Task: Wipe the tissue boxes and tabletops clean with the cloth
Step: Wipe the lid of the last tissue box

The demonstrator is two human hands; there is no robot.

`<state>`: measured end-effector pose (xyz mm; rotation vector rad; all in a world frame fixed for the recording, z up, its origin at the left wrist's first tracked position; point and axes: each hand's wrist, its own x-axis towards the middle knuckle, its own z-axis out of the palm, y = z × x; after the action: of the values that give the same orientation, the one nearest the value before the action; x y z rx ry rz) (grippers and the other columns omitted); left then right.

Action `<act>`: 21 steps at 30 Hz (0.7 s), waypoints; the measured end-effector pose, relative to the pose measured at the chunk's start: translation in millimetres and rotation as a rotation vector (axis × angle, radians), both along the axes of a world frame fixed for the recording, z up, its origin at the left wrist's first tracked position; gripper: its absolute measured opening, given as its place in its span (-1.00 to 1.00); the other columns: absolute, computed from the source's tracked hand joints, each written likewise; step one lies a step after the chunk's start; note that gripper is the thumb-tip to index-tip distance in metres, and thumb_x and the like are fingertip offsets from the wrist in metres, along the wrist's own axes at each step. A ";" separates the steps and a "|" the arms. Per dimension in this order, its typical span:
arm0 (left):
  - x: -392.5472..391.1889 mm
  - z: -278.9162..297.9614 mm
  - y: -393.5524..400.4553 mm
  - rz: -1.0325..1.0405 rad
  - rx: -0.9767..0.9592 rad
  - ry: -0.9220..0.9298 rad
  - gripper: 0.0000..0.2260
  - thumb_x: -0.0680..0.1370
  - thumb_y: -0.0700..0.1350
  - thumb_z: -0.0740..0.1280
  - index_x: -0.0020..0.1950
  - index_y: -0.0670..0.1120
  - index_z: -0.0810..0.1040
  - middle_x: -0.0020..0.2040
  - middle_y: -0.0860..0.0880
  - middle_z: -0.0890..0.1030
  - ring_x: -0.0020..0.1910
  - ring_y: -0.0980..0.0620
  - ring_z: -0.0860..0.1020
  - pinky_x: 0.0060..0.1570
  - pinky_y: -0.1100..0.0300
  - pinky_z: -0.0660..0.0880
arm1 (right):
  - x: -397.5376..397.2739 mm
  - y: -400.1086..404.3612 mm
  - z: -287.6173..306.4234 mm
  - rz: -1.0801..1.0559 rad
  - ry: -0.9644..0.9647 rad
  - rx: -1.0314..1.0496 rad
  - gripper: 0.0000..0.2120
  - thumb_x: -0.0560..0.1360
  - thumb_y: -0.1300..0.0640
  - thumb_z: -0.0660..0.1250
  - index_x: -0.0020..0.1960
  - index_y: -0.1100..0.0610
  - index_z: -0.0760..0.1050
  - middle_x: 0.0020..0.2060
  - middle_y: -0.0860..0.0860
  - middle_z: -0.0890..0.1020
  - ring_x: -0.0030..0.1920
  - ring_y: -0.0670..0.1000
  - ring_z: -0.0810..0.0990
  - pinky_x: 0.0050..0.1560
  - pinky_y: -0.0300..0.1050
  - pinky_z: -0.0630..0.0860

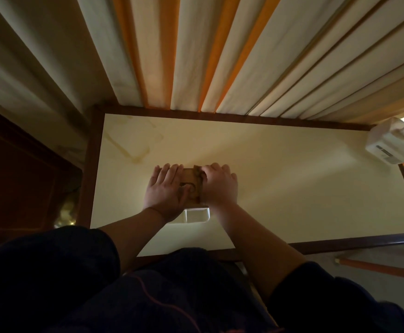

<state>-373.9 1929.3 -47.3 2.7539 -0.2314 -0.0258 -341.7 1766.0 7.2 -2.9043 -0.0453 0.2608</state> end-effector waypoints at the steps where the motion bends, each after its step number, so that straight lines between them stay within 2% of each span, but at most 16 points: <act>1: 0.0 0.2 -0.1 -0.001 -0.001 0.001 -0.44 0.67 0.15 0.16 0.56 -0.17 0.38 0.46 -0.15 0.48 0.51 -0.22 0.35 0.60 -0.16 0.10 | -3.0 -1.5 -1.4 0.014 0.001 -0.001 -0.70 0.67 0.06 0.14 0.26 0.00 0.59 0.16 -0.02 0.61 0.20 0.15 0.49 0.09 0.04 0.34; 3: -0.2 0.9 -0.3 -0.001 -0.008 0.004 -0.43 0.67 0.16 0.14 0.56 -0.18 0.37 0.47 -0.15 0.47 0.52 -0.22 0.35 0.60 -0.16 0.11 | -15.3 -5.9 -2.5 0.072 0.030 -0.030 -0.76 0.68 0.09 0.19 0.27 -0.04 0.54 0.25 -0.06 0.57 0.24 0.12 0.48 0.11 0.03 0.37; 5: -0.6 1.7 -0.5 -0.005 -0.003 0.020 -0.42 0.68 0.17 0.10 0.58 -0.18 0.34 0.50 -0.15 0.45 0.54 -0.22 0.32 0.61 -0.16 0.10 | -33.4 -12.5 -2.2 0.155 0.042 -0.056 -0.83 0.63 0.10 0.29 0.20 -0.06 0.55 0.28 -0.05 0.58 0.20 0.10 0.53 0.07 0.02 0.41; 8: -0.3 3.3 0.0 -0.025 0.014 0.046 -0.38 0.69 0.20 0.05 0.61 -0.17 0.28 0.54 -0.15 0.40 0.58 -0.20 0.27 0.63 -0.15 0.05 | -54.8 -24.4 5.5 0.276 0.057 -0.006 -0.88 0.55 0.09 0.43 0.08 -0.06 0.65 0.08 -0.04 0.68 -0.04 0.10 0.66 -0.13 -0.06 0.45; 9: 0.0 3.5 0.2 -0.049 0.019 0.055 -0.37 0.69 0.22 0.04 0.62 -0.16 0.27 0.55 -0.14 0.39 0.59 -0.19 0.25 0.64 -0.14 0.03 | -56.6 -29.0 10.1 0.312 0.084 0.011 -0.88 0.56 0.10 0.43 0.07 -0.06 0.68 0.03 -0.05 0.68 -0.07 0.09 0.67 -0.16 -0.08 0.45; 11: 0.9 3.6 0.8 -0.121 0.030 0.073 -0.34 0.68 0.26 0.01 0.64 -0.14 0.23 0.58 -0.12 0.35 0.61 -0.16 0.21 0.64 -0.10 -0.02 | -56.7 -38.0 18.7 0.347 0.164 0.013 -0.84 0.62 0.09 0.36 0.13 -0.06 0.68 0.05 -0.05 0.67 0.00 0.08 0.65 -0.10 -0.06 0.48; 13: 5.6 10.3 2.8 -0.178 0.050 0.127 -0.21 0.63 0.40 -0.13 0.65 -0.12 0.19 0.60 -0.09 0.32 0.62 -0.11 0.19 0.65 -0.05 -0.04 | -58.1 -47.9 20.9 0.311 0.158 0.026 -0.82 0.66 0.08 0.30 0.17 -0.05 0.65 0.06 -0.03 0.64 0.02 0.08 0.63 -0.06 -0.04 0.50; 15: 14.5 24.4 7.6 -0.242 0.091 0.219 0.10 0.41 0.62 -0.31 0.66 -0.13 0.16 0.61 -0.07 0.28 0.62 -0.08 0.17 0.64 -0.04 -0.06 | -61.5 -57.2 22.2 0.226 0.135 0.074 -0.83 0.66 0.09 0.30 0.17 -0.05 0.63 0.04 -0.04 0.62 -0.02 0.06 0.62 -0.09 -0.04 0.53; 16: 19.1 31.3 11.1 -0.296 0.146 0.276 0.21 0.30 0.69 -0.32 0.66 -0.14 0.13 0.62 -0.08 0.25 0.63 -0.09 0.14 0.64 -0.06 -0.09 | -63.6 -61.3 23.3 0.196 0.129 0.093 -0.83 0.65 0.10 0.31 0.17 -0.06 0.63 0.03 -0.05 0.62 -0.04 0.04 0.62 -0.11 -0.05 0.52; 18: 26.2 43.2 17.3 -0.449 0.359 0.316 0.26 0.26 0.73 -0.07 0.67 -0.16 0.03 0.65 -0.11 0.16 0.66 -0.16 0.01 0.63 -0.14 -0.19 | -67.4 -69.6 25.1 0.168 0.095 0.104 -0.83 0.64 0.11 0.32 0.15 -0.08 0.63 0.00 -0.06 0.61 -0.09 0.03 0.62 -0.18 -0.09 0.46; 20: 28.8 51.2 18.7 -0.579 0.539 0.288 0.19 0.33 0.62 0.23 0.67 -0.16 0.00 0.66 -0.13 0.13 0.67 -0.21 -0.05 0.61 -0.21 -0.25 | -68.6 -74.3 29.5 0.139 0.047 0.115 -0.85 0.63 0.12 0.34 0.10 -0.08 0.64 -0.03 -0.07 0.62 -0.13 0.03 0.62 -0.23 -0.11 0.39; 21: 30.6 54.0 17.9 -0.612 0.573 0.292 0.17 0.35 0.57 0.32 0.67 -0.15 -0.01 0.66 -0.14 0.13 0.67 -0.21 -0.06 0.60 -0.22 -0.27 | -68.0 -75.0 31.8 0.137 0.027 0.114 -0.85 0.62 0.13 0.35 0.09 -0.08 0.64 -0.05 -0.08 0.62 -0.14 0.03 0.61 -0.23 -0.12 0.37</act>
<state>-343.3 1947.2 6.7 3.0422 -1.1193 -0.7511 -409.6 1691.0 39.0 -2.7870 -0.2474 0.3102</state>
